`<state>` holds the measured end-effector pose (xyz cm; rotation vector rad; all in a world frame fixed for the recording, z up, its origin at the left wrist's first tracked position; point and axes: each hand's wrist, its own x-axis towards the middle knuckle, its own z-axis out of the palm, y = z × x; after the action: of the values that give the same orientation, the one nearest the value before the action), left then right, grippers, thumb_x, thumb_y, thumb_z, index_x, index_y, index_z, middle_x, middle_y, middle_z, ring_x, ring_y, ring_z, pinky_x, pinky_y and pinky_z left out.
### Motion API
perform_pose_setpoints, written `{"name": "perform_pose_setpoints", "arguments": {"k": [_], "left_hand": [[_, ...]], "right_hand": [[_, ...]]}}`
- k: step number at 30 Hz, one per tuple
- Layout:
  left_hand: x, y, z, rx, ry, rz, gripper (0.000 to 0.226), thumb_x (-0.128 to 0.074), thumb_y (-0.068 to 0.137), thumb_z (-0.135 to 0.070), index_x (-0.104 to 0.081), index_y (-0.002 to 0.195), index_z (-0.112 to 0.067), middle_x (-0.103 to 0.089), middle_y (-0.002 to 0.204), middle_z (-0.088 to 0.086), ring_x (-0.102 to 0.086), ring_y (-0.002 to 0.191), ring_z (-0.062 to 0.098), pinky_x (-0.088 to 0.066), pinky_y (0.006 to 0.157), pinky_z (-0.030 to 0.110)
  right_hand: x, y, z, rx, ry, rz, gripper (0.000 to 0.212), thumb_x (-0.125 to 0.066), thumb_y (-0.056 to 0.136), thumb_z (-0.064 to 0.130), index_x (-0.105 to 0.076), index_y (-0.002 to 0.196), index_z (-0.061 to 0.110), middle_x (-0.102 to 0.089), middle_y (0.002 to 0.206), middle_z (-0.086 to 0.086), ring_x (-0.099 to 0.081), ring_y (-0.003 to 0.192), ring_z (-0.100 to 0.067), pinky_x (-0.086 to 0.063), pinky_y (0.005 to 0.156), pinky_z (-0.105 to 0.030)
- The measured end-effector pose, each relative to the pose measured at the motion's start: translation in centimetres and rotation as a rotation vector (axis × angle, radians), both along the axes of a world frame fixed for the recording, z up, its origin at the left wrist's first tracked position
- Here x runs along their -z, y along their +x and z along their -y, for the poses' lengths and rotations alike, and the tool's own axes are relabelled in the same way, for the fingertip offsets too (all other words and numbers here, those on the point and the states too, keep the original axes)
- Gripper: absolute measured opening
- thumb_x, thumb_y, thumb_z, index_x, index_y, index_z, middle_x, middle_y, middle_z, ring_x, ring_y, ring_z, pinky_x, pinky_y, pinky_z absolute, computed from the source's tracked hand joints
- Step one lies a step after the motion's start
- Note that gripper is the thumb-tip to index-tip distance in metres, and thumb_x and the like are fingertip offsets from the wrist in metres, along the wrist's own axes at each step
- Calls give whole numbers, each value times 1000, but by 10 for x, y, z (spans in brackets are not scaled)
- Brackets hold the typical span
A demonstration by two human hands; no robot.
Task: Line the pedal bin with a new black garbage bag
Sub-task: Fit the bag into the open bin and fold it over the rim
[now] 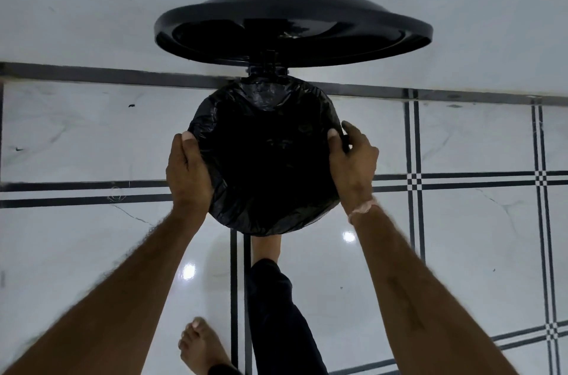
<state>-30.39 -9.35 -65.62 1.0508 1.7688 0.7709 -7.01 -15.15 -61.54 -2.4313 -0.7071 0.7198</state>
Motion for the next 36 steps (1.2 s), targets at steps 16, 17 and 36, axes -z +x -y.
{"name": "perform_pose_setpoints", "arguments": {"k": [16, 17, 36], "left_hand": [[-25, 17, -107, 176, -368, 241, 31, -75, 86, -44, -79, 95, -16, -79, 90, 3, -76, 82, 21, -61, 79, 30], [-25, 19, -115, 175, -418, 258, 34, -77, 83, -42, -78, 101, -13, -79, 95, 6, -76, 81, 22, -61, 77, 31], [3, -1, -122, 234, -600, 380, 22, -54, 105, -19, -69, 97, -6, -76, 88, 11, -73, 66, 17, -61, 59, 26]], "right_hand": [[-4, 45, -75, 88, 136, -646, 37, -73, 97, 32, -75, 108, -3, -78, 96, -12, -77, 79, -17, -66, 72, -32], [-6, 48, -78, 88, 115, -680, 35, -72, 97, 30, -73, 109, -3, -76, 92, -8, -76, 74, -13, -63, 63, -27], [40, 74, -88, 49, -2, -862, 27, -63, 103, 29, -72, 93, 6, -72, 91, -11, -70, 82, -22, -65, 71, -29]]}}
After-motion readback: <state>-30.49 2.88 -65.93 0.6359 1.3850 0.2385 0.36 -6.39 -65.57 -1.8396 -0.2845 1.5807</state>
